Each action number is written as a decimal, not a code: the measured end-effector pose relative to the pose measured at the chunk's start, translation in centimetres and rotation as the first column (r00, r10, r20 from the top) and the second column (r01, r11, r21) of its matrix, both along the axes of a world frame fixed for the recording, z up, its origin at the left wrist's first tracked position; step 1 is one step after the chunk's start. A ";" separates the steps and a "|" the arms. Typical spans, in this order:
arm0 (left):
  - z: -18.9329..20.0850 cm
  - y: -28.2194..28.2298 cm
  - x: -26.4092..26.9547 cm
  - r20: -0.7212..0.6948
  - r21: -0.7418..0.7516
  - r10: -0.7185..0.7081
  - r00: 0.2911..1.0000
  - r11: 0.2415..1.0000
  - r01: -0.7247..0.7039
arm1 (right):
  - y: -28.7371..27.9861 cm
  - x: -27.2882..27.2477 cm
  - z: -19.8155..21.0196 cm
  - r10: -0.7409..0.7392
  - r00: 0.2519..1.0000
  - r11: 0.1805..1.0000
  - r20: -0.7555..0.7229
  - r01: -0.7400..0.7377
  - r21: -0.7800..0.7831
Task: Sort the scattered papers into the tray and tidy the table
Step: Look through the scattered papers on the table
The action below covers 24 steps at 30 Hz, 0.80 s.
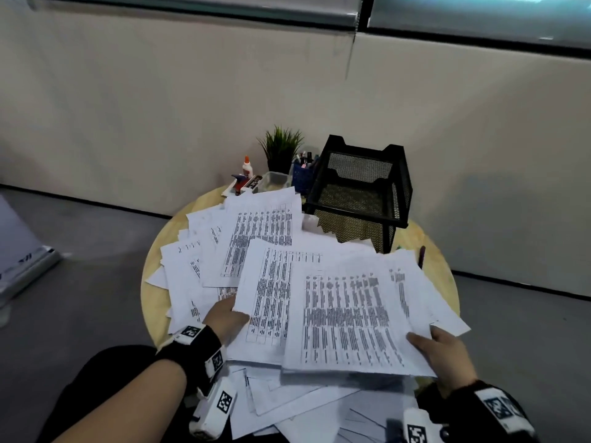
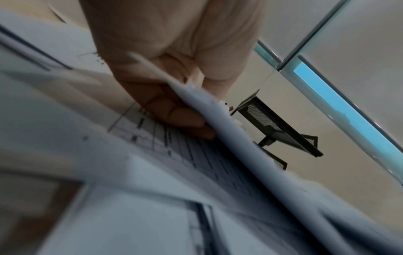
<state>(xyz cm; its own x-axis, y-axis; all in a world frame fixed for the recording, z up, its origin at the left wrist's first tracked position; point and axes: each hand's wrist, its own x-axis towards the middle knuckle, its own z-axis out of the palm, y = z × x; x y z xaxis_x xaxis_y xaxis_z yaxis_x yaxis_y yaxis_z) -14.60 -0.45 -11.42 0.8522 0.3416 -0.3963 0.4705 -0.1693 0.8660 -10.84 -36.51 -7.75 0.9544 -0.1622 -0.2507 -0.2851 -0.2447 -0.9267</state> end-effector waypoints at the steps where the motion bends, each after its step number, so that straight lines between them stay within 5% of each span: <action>1: -0.1 -0.1 0.0 0.011 0.008 -0.005 1.000 1.000 0.005 | 0.3 0.3 -0.8 0.021 1.000 0.998 -0.006 -0.022 -0.053; 6: 0.1 -1.2 -0.2 0.082 -0.056 -0.008 0.997 0.998 0.012 | 0.8 1.8 -4.3 0.144 0.983 0.970 -0.110 -0.162 -0.179; 11: -0.3 -1.8 0.0 0.035 0.042 -0.033 0.999 0.999 0.032 | 1.1 1.0 -4.7 0.310 0.934 0.947 -0.176 -0.320 -0.029; 18: -0.8 -1.6 -0.3 0.061 0.128 -0.003 0.998 0.992 -0.005 | 0.3 1.2 -4.2 0.069 0.993 0.990 -0.096 -0.080 -0.117; 24: -0.3 -1.8 -0.3 0.053 0.215 -0.019 0.998 0.977 0.007 | 0.9 1.2 -5.1 0.109 0.986 0.975 -0.124 -0.130 -0.181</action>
